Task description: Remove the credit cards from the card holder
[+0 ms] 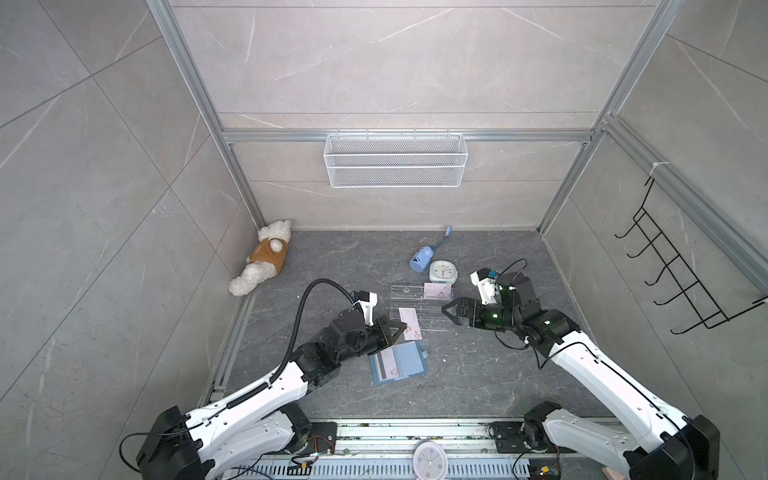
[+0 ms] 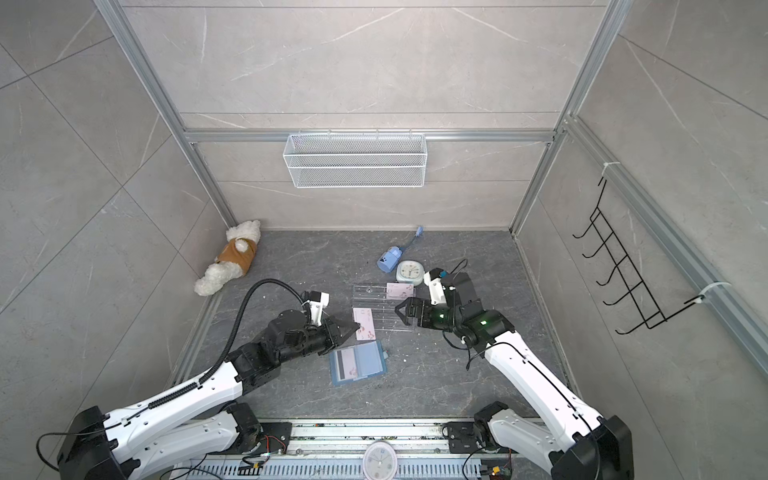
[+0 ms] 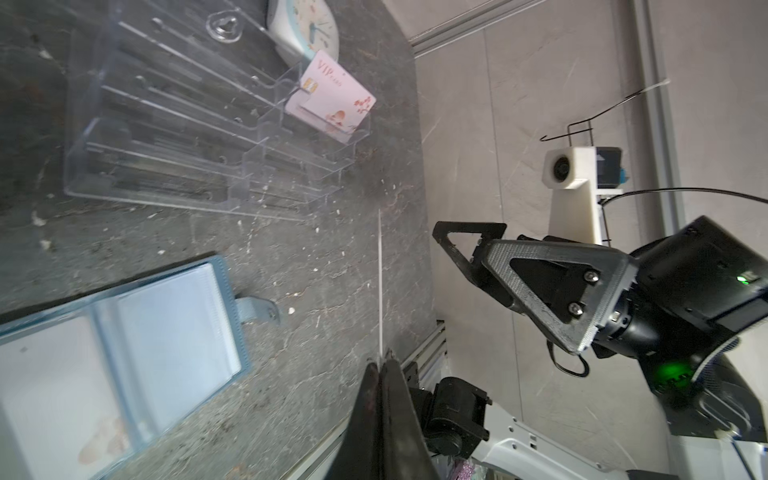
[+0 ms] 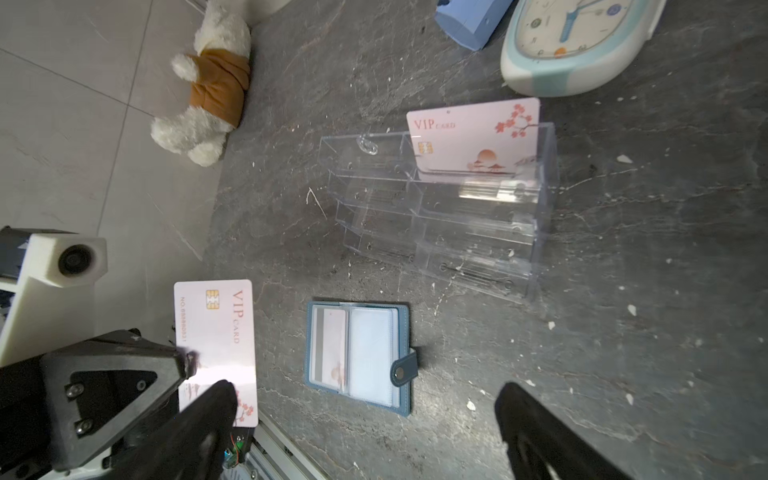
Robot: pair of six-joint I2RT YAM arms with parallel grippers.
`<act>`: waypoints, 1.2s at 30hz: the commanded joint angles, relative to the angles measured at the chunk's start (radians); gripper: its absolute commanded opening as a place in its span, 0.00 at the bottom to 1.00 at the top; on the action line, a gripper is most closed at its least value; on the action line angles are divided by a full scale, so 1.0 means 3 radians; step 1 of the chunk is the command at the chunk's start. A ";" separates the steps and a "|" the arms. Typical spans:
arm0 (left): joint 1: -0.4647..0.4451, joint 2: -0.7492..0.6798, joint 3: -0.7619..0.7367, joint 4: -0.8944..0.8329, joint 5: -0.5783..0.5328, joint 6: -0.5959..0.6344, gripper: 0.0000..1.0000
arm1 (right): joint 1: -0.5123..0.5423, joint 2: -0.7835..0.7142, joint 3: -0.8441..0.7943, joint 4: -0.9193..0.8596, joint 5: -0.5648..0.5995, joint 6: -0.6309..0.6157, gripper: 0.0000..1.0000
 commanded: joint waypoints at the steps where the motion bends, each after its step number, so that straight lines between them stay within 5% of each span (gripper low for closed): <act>1: -0.0008 0.0114 0.0247 0.0376 0.0200 0.0037 0.00 | -0.0239 -0.0133 0.0059 -0.0065 -0.0469 0.0086 1.00; 9: -0.0009 0.0516 0.0599 0.0821 0.0496 -0.0093 0.00 | -0.0852 -0.0304 0.0047 0.0213 -0.1251 0.0369 1.00; 19: -0.0007 0.1163 0.0865 0.1780 0.0868 -0.0571 0.00 | -0.1048 -0.0449 -0.0171 0.1145 -0.1786 0.0984 0.91; 36: -0.0081 0.1516 0.0851 0.2457 0.1003 -0.0890 0.00 | -0.1078 -0.0318 -0.0540 0.2154 -0.2135 0.1605 0.53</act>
